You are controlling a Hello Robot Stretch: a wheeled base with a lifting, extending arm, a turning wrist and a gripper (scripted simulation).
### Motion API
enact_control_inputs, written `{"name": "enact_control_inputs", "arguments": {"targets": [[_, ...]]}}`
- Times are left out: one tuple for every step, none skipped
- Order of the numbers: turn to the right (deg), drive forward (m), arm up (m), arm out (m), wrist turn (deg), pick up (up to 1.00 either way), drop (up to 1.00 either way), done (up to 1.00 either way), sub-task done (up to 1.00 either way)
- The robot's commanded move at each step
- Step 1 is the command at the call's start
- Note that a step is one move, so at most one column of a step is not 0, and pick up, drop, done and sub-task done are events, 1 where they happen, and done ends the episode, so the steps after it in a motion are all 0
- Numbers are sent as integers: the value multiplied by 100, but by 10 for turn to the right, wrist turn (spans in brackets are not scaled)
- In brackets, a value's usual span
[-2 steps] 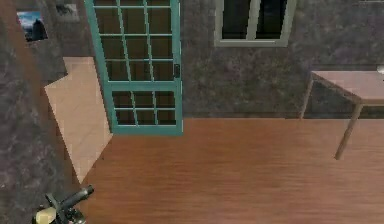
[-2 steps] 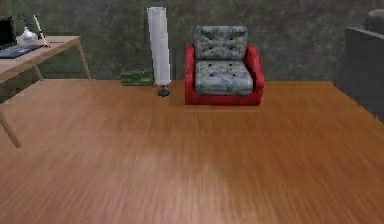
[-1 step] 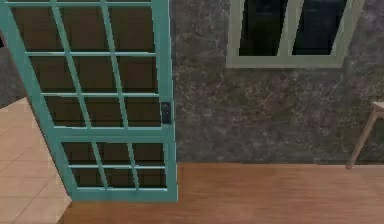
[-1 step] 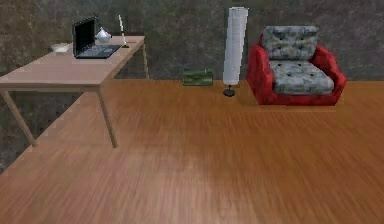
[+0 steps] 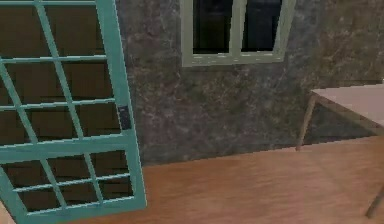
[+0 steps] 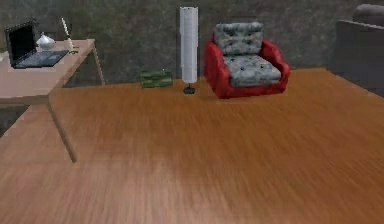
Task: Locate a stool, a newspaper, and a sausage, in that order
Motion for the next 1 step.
{"name": "enact_control_inputs", "arguments": {"targets": [[0,15,0,0,0,0,0,0,0]]}}
